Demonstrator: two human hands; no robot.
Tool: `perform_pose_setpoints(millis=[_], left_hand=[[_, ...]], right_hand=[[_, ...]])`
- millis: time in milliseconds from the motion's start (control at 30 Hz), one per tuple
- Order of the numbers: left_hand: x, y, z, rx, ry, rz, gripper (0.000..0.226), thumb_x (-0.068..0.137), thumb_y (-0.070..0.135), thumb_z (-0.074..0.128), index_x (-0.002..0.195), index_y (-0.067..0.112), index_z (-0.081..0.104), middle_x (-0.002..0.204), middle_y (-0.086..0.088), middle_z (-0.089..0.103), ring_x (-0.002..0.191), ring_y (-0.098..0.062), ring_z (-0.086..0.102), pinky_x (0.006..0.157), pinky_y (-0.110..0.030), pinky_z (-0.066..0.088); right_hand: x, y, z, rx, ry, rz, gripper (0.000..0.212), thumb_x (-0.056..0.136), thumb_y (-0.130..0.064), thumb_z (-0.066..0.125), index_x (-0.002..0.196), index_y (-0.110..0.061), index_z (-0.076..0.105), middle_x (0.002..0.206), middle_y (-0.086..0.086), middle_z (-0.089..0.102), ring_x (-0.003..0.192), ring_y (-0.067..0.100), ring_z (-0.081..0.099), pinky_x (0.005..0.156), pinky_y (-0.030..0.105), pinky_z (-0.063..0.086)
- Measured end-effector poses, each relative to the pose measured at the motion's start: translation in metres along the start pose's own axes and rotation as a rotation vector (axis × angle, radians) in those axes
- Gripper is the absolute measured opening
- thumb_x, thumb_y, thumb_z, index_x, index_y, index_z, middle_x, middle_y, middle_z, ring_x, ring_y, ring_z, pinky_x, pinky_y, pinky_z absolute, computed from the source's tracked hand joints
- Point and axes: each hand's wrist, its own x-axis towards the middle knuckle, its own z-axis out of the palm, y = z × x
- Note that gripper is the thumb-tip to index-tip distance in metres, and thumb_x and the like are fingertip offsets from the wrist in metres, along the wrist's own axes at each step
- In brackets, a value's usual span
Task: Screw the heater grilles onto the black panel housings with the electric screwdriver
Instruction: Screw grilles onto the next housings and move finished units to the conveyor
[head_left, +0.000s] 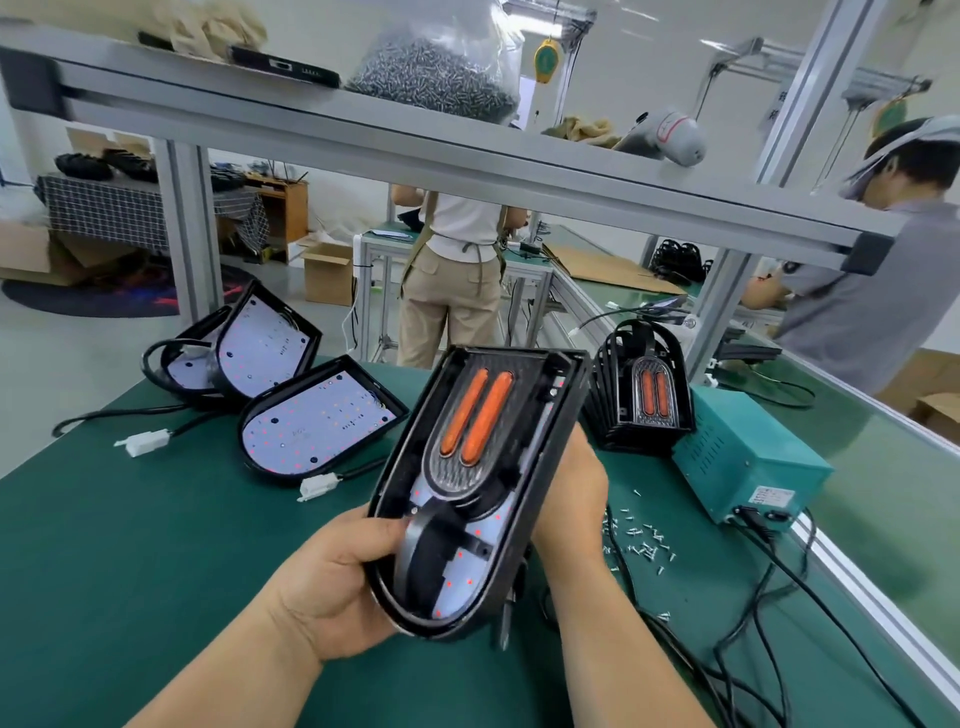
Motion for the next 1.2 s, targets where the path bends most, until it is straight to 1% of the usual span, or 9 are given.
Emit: perform_pose_setpoints(millis=[67, 133, 300, 467, 600, 900, 1000, 1100, 1200], left_hand=[[-0.002, 0.003, 0.003, -0.103, -0.12, 0.067, 0.055, 0.065, 0.015, 0.087, 0.098, -0.023, 0.066, 0.095, -0.037, 0.068, 0.086, -0.039, 0.073, 0.076, -0.041, 0.06], [-0.004, 0.007, -0.001, -0.21, -0.237, 0.173, 0.042, 0.101, 0.004, 0.036, 0.127, -0.028, 0.042, 0.127, -0.043, 0.052, 0.122, -0.046, 0.056, 0.107, -0.049, 0.042], [0.003, 0.003, -0.002, -0.144, 0.049, 0.122, 0.071, 0.021, 0.013, 0.1, 0.086, -0.003, 0.078, 0.086, -0.018, 0.076, 0.072, -0.026, 0.076, 0.058, -0.034, 0.061], [0.017, -0.006, -0.001, -0.209, 0.285, 0.107, 0.049, 0.072, 0.005, 0.06, 0.119, -0.004, 0.063, 0.102, -0.02, 0.074, 0.077, -0.025, 0.075, 0.058, -0.034, 0.061], [0.021, -0.011, 0.005, -0.231, 0.29, 0.091, 0.052, 0.073, 0.007, 0.055, 0.123, -0.005, 0.059, 0.095, -0.019, 0.075, 0.072, -0.024, 0.075, 0.054, -0.032, 0.06], [0.024, -0.013, 0.014, -0.145, 0.299, 0.171, 0.05, 0.078, 0.01, 0.061, 0.128, 0.011, 0.06, 0.118, -0.015, 0.071, 0.103, -0.03, 0.072, 0.074, -0.04, 0.062], [0.027, -0.009, 0.018, -0.146, 0.424, 0.296, 0.042, 0.083, 0.002, 0.057, 0.125, 0.005, 0.061, 0.117, -0.017, 0.071, 0.104, -0.031, 0.071, 0.084, -0.041, 0.058], [0.031, -0.005, 0.02, -0.108, 0.545, 0.366, 0.031, 0.094, -0.006, 0.049, 0.121, 0.002, 0.063, 0.113, -0.016, 0.073, 0.1, -0.03, 0.072, 0.092, -0.043, 0.055], [0.034, -0.005, 0.018, -0.013, 0.575, 0.419, 0.03, 0.095, -0.005, 0.051, 0.121, 0.006, 0.062, 0.113, -0.013, 0.073, 0.104, -0.029, 0.071, 0.086, -0.037, 0.059]], right_hand=[[0.007, 0.011, -0.008, -0.137, 0.098, -0.038, 0.014, 0.096, -0.028, 0.053, 0.1, -0.026, 0.067, 0.095, 0.003, 0.062, 0.079, 0.019, 0.056, 0.074, 0.034, 0.046], [0.013, 0.018, -0.013, -0.194, 0.13, -0.032, 0.018, 0.099, -0.027, 0.056, 0.107, -0.019, 0.07, 0.108, 0.005, 0.051, 0.075, 0.013, 0.051, 0.076, 0.029, 0.042], [0.015, 0.021, -0.01, -0.095, 0.057, -0.04, 0.026, 0.1, -0.033, 0.054, 0.082, -0.019, 0.067, 0.086, 0.012, 0.058, 0.071, 0.02, 0.048, 0.069, 0.027, 0.037], [0.009, 0.011, -0.005, 0.148, 0.076, -0.008, 0.048, 0.094, -0.039, 0.065, 0.062, -0.007, 0.052, 0.058, 0.018, 0.054, 0.051, 0.028, 0.057, 0.057, 0.034, 0.045], [0.0, 0.007, 0.006, 0.406, -0.081, 0.124, 0.047, 0.097, -0.037, 0.06, 0.064, -0.004, 0.053, 0.049, 0.004, 0.052, 0.037, 0.013, 0.046, 0.042, 0.02, 0.04], [-0.01, -0.008, 0.004, 0.794, -0.321, 0.32, 0.066, 0.095, -0.041, 0.05, 0.124, 0.017, 0.055, 0.116, 0.033, 0.064, 0.115, 0.055, 0.057, 0.103, 0.064, 0.043], [-0.009, -0.006, 0.007, 0.782, -0.358, 0.361, 0.082, 0.092, -0.049, 0.051, 0.127, 0.024, 0.042, 0.106, 0.039, 0.05, 0.095, 0.056, 0.047, 0.1, 0.063, 0.039], [-0.009, -0.002, 0.007, 0.697, -0.475, 0.322, 0.073, 0.083, -0.067, 0.044, 0.103, -0.004, 0.073, 0.109, 0.027, 0.068, 0.088, 0.034, 0.064, 0.084, 0.047, 0.054], [-0.015, 0.0, 0.01, 0.579, -0.607, 0.228, 0.068, 0.082, -0.073, 0.058, 0.12, -0.018, 0.069, 0.12, 0.011, 0.071, 0.109, 0.029, 0.069, 0.095, 0.05, 0.052]])
